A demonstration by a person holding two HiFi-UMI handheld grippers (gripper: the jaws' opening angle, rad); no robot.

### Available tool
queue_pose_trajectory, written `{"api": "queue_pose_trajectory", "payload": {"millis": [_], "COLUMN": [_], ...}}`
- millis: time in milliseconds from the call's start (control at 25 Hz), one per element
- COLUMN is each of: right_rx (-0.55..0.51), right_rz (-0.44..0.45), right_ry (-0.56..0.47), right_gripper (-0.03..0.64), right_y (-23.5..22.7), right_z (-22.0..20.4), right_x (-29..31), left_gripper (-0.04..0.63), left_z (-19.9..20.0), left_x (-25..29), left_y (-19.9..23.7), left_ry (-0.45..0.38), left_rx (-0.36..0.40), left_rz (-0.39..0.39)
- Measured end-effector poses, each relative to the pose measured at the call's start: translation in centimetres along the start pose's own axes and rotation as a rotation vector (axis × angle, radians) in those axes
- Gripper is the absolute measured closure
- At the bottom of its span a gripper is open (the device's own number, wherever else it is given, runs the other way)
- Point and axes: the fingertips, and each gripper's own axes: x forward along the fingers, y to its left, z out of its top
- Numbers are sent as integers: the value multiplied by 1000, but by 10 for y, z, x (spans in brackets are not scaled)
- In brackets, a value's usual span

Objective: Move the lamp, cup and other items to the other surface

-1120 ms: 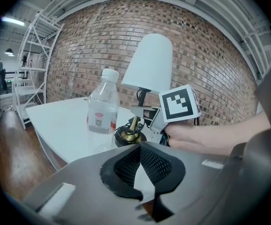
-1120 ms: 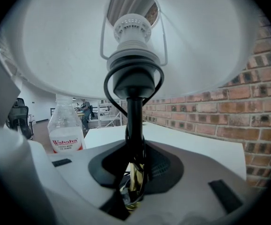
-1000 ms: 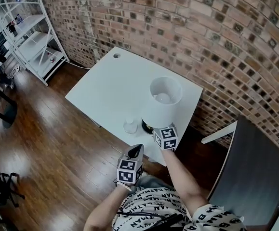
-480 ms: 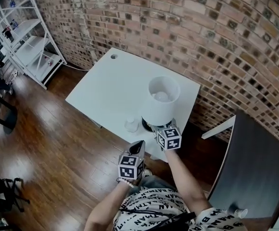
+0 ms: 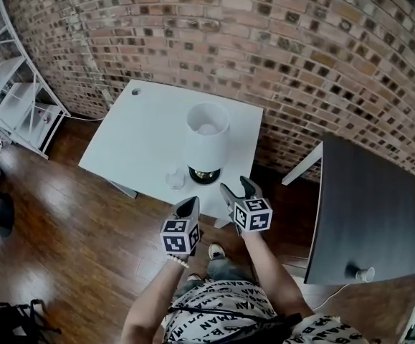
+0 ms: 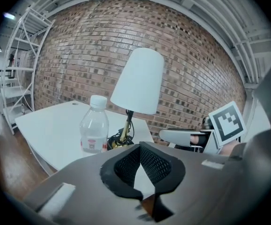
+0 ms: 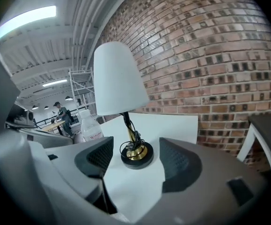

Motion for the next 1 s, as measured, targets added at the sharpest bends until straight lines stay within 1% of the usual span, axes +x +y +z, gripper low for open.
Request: {"api": "queue_pose_trajectory", "payload": {"millis": [200,360,520,840,1000], "right_rx": [39,86,108,149,165], "right_rz": [-74,-117,-167,-234,-273], "right_ry": [-14,-1,-6,1,-22], "right_gripper": [299,299,299,299,299], "right_y": [-8,-11,-9,3,3], "right_z": [-15,-39,-51,-76,-79], "right_x": [-52,-91,-123,-171,-197], "left_gripper": [595,595,595,594,593], "left_z": [-3,-17,-33,-59,-67], "left_x": [-2,-9,-19,-47,-59], "left_y": [-23,-50,-67,-90,-109], "left_ry": [9,21,44,68,81], "left_rx": [21,42,67,88,110], "left_rz": [-70,-125,-170,-227,-281]}}
